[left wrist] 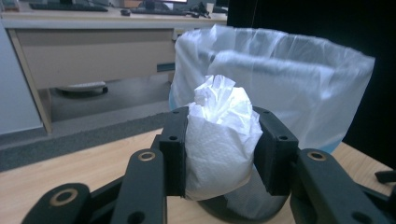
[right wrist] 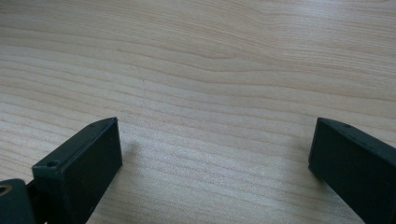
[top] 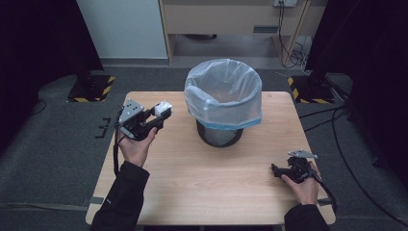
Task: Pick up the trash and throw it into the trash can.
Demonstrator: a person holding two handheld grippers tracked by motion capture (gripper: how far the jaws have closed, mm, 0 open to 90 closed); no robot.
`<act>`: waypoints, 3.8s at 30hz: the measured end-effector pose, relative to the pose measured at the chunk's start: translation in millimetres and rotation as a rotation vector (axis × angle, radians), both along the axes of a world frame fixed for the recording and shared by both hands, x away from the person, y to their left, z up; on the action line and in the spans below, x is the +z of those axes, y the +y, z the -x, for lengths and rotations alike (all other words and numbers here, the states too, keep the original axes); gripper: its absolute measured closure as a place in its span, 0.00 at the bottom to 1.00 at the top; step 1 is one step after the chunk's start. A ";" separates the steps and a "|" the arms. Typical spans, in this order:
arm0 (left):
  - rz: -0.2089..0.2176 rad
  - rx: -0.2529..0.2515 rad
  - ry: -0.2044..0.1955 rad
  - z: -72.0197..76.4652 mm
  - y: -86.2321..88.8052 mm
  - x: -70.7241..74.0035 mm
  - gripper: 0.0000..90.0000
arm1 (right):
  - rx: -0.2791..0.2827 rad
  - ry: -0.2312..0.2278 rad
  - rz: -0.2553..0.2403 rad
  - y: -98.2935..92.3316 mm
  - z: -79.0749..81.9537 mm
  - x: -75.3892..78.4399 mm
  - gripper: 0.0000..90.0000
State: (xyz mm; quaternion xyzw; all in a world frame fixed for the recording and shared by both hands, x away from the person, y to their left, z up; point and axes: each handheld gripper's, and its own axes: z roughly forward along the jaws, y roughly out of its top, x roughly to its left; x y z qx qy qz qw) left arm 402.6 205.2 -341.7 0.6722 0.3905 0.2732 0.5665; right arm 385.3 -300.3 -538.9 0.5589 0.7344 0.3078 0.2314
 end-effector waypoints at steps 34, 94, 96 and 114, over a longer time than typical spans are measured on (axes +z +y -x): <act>-0.003 -0.077 -0.069 -43.8 -87.6 55.7 0.66 | 0.001 0.001 0.000 0.0 -0.1 0.0 0.03; 0.025 -0.061 -0.073 -14.1 -34.5 12.8 0.26 | 0.003 0.003 0.000 0.1 -0.2 0.1 0.03; 0.022 -0.057 -0.071 -9.8 -29.1 8.4 0.26 | 0.003 0.003 0.000 0.1 -0.2 0.1 0.03; -0.078 0.064 0.106 28.8 44.3 -76.9 0.21 | 0.002 0.003 0.000 0.1 -0.2 0.1 0.03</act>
